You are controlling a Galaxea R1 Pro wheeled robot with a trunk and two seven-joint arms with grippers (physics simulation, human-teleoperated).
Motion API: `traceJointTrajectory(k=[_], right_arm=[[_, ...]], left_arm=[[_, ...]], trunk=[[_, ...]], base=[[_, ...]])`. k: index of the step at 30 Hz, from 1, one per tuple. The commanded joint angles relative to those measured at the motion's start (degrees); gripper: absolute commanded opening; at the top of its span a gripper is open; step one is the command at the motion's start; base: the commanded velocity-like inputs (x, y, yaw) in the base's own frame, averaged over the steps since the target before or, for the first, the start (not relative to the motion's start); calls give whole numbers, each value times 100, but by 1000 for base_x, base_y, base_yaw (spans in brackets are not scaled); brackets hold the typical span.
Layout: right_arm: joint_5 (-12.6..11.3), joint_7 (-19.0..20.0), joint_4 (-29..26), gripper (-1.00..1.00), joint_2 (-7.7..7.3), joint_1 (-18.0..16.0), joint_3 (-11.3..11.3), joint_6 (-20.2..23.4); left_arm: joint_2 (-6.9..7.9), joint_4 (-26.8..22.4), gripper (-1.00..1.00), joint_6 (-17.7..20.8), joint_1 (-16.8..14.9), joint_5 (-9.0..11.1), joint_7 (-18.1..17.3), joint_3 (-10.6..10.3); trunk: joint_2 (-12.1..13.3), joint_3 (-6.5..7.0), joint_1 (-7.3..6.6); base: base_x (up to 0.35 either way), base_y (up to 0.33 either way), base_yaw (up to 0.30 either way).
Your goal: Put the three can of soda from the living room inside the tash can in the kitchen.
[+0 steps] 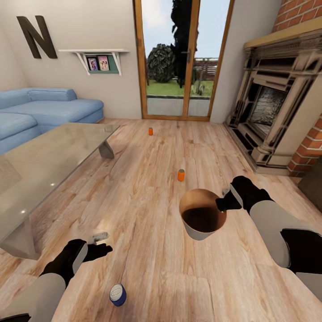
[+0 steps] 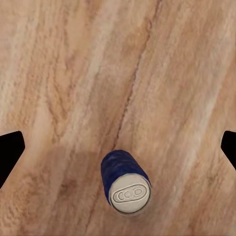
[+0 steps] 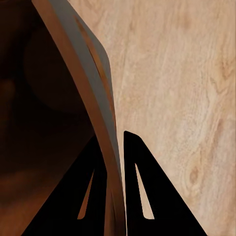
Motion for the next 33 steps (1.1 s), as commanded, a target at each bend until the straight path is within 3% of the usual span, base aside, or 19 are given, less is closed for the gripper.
traceJointTrajectory(k=[1, 8, 15, 25, 33], right_arm=[[-112, 19, -2, -100, 3, -4, -23, 10], [-112, 16, -4, -100, 10, -4, -23, 10], [-112, 16, -8, -100, 10, -4, -19, 10], [-105, 16, -10, -100, 4, -4, -22, 10], [-110, -155, -5, -100, 2, -4, -38, 10]], left_arm=[[-20, 1, 100, 0, 0, 0, -3, -22], [-105, 121, 100, 0, 0, 15, -14, -159], [-193, 178, 100, 0, 0, 20, -17, -285], [-207, 187, 100, -1, 0, 20, -18, -306], [-208, 193, 100, -4, 0, 18, -18, -307]], trunk=[[-42, -27, 21], [-203, -158, 109], [-203, -179, 109], [-203, -181, 109], [-524, -353, 285]], base=[[0, 0, 0], [0, 0, 0], [0, 0, 0], [0, 0, 0], [0, 0, 0]])
